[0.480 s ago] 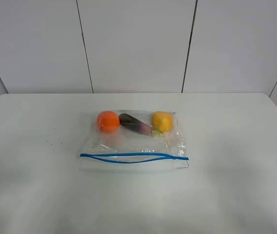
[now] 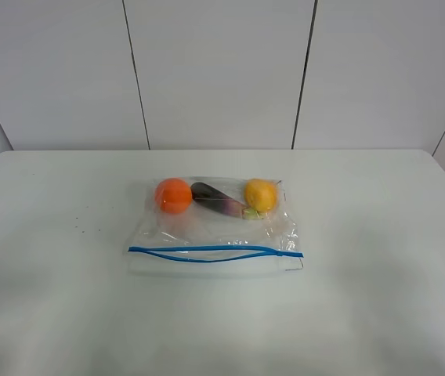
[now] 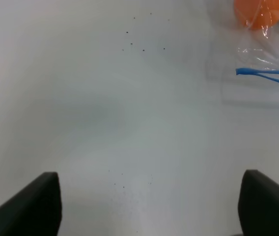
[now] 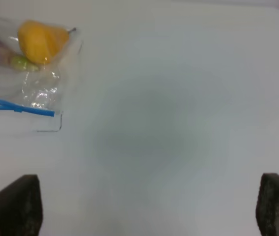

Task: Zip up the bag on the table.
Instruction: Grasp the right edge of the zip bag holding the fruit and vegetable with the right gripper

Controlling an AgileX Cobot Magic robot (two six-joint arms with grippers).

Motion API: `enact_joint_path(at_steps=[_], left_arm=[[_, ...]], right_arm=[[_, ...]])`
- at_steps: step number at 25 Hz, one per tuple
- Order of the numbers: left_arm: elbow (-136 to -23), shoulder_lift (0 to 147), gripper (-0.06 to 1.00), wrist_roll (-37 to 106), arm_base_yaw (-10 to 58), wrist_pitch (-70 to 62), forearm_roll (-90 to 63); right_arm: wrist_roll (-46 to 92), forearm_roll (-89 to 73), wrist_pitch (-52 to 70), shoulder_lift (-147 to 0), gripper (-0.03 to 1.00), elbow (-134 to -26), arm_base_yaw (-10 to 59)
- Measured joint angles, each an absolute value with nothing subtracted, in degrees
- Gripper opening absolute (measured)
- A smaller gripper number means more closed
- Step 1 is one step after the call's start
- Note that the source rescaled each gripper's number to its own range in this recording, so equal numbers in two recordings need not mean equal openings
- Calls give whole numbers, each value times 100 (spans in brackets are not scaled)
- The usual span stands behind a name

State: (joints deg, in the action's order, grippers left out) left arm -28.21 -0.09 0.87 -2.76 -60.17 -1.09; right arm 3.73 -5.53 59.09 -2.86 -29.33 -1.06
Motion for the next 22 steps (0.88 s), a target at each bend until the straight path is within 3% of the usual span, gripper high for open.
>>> enact_joint_path(at_steps=[4, 15, 22], left_arm=[[-2821, -9, 98, 87, -276, -6017, -109], [-2821, -9, 98, 87, -276, -6017, -109], [-2821, -9, 98, 87, -276, -6017, -109]], right_arm=[[373, -553, 5898, -1299, 93, -3453, -106], [373, -813, 5861, -5758, 92, -5502, -106], [877, -2022, 5432, -8026, 92, -5943, -106]])
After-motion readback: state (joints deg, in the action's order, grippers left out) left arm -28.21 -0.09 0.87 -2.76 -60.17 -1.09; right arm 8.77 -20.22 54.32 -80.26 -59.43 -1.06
